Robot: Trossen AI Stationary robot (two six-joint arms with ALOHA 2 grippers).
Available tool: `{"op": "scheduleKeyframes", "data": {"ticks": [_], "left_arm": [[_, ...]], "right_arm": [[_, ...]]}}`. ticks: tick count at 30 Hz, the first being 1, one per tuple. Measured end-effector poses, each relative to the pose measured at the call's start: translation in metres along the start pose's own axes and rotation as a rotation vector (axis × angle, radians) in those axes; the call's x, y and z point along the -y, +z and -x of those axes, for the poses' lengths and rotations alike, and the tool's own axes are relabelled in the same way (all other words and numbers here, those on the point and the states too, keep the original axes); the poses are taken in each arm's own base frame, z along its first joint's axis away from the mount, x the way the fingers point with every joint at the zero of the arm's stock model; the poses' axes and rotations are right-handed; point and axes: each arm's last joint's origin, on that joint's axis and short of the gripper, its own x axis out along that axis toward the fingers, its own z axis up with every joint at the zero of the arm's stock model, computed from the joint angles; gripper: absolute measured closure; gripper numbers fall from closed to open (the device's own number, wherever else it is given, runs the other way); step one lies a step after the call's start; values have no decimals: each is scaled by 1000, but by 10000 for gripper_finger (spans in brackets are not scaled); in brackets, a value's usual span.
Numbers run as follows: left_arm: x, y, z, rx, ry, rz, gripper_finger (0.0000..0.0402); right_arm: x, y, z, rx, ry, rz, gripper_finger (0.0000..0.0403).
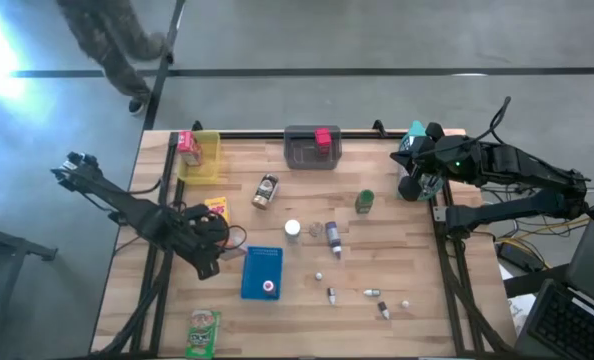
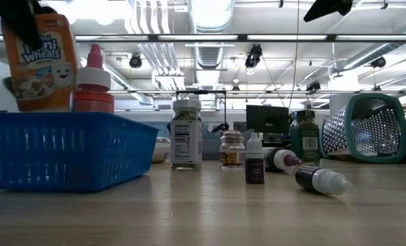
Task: Pick & Place Kitchen Items
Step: Put the orange cereal box into the yellow bin
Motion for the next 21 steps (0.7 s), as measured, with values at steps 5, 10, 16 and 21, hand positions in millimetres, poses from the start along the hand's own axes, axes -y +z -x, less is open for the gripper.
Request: {"op": "scheduleKeyframes", "data": {"ticks": [5,10,16,21], "left_arm": [[1,5,7,43,2,-1,225],[3,13,15,130,15,-4,225],[2,18,18,187,49,-19,225],[-2,23,18,218,83,24,225]], "right_arm": [[0,0,0,0,0,10,394],[0,0,0,0,0,3,394],[0,0,0,0,0,2,394],[0,0,0,0,0,3,394]]}}
